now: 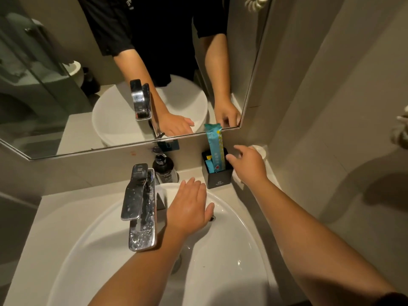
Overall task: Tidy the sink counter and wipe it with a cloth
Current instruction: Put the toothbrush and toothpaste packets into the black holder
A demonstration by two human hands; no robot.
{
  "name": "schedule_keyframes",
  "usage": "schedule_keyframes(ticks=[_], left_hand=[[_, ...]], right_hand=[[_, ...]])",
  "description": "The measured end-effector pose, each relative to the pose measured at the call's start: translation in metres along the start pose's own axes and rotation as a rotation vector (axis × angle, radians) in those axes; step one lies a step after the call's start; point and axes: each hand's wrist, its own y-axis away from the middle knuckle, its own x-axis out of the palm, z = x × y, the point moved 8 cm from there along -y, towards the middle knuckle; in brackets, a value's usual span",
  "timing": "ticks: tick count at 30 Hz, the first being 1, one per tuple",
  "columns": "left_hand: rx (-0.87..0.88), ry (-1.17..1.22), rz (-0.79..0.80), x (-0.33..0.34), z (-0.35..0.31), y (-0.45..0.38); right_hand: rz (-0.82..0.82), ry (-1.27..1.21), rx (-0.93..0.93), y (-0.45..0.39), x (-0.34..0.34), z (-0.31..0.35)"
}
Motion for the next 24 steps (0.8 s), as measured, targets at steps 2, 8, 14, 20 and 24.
schedule_keyframes(ticks=[2,8,14,20,24], left_hand=[[0.002,-0.012,0.011,0.000,0.001,0.000],[0.001,-0.055,0.035,0.001,0.000,-0.003],[0.019,-0.072,0.014,-0.008,-0.008,-0.005],[0.012,-0.070,-0.006,-0.011,-0.009,-0.004],[0.007,-0.047,-0.015,-0.013,-0.008,-0.002]], right_hand=[[-0.085,0.031,0.038,0.015,-0.029,-0.012],[0.021,0.456,0.259,0.108,-0.074,-0.115],[0.209,0.704,0.325,0.157,-0.045,-0.157],[0.179,0.666,0.363,0.156,-0.039,-0.162],[0.149,0.501,0.381,0.149,-0.040,-0.169]])
